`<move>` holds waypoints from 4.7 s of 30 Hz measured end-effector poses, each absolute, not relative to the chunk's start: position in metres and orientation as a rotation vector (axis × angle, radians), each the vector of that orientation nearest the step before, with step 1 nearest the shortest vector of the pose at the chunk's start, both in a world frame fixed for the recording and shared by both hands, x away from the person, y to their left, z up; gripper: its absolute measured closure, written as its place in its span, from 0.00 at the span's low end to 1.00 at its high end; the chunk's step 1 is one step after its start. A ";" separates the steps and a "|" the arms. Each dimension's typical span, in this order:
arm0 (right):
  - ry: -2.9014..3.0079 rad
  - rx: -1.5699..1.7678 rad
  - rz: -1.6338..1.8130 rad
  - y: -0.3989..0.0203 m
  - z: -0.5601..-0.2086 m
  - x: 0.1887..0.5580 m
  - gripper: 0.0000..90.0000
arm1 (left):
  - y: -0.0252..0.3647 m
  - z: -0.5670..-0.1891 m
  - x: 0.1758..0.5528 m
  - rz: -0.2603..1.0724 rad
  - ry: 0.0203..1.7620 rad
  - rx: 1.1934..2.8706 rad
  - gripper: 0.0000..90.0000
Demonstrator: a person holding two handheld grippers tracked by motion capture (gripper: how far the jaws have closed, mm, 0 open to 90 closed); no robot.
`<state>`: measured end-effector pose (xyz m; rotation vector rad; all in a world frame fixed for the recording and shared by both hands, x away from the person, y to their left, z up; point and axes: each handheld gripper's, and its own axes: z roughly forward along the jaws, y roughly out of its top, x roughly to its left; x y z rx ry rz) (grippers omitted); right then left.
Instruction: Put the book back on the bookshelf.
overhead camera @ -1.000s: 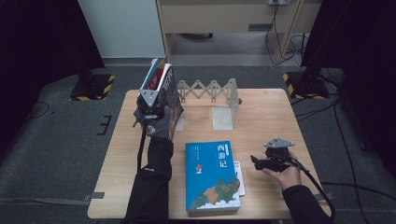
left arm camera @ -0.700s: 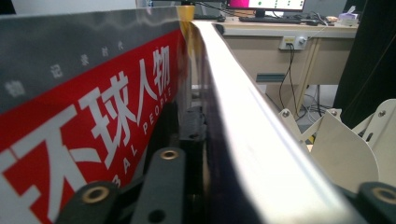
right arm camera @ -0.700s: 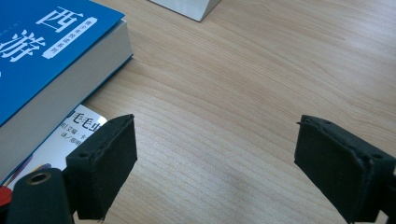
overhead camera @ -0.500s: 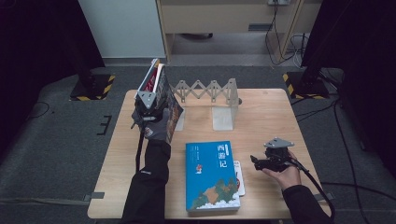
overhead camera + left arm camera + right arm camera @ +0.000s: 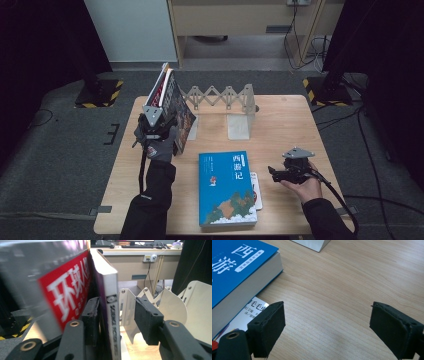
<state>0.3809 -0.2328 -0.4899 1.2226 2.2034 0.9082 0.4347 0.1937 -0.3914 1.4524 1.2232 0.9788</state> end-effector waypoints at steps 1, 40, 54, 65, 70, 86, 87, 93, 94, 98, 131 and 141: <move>2.201 1.227 0.909 -0.233 -0.490 0.381 0.15 | 0.196 -0.391 0.433 0.970 1.226 1.455 0.60; 2.140 1.242 1.058 -0.232 -0.463 0.379 0.13 | 0.209 -0.427 0.347 0.624 1.123 1.724 0.42; 2.191 1.203 1.167 -0.200 -0.456 0.376 0.13 | 0.201 -0.458 0.345 0.467 1.152 1.737 0.38; 2.238 1.206 1.169 -0.188 -0.462 0.376 0.13 | 0.185 -0.478 0.354 0.344 1.145 1.776 0.36; 2.263 1.186 1.195 -0.176 -0.462 0.375 0.14 | 0.179 -0.485 0.359 0.301 1.128 1.786 0.35; 2.376 1.190 1.146 -0.151 -0.487 0.375 0.14 | 0.156 -0.512 0.375 0.203 1.127 1.882 0.32; 2.380 1.189 1.145 -0.150 -0.488 0.375 0.14 | 0.155 -0.513 0.376 0.193 1.130 1.875 0.31; 2.418 1.188 1.122 -0.145 -0.496 0.373 0.14 | 0.152 -0.517 0.381 0.169 1.135 1.850 0.28; 2.419 1.196 1.122 -0.144 -0.498 0.373 0.14 | 0.152 -0.519 0.382 0.157 1.139 1.844 0.27; 2.426 1.199 1.129 -0.144 -0.499 0.373 0.14 | 0.152 -0.522 0.387 0.124 1.155 1.826 0.24; 2.467 1.278 1.212 -0.144 -0.506 0.371 0.14 | 0.147 -0.541 0.395 -0.065 1.171 1.728 0.11; 2.465 1.290 1.220 -0.144 -0.507 0.371 0.14 | 0.145 -0.539 0.396 -0.156 1.224 1.689 0.19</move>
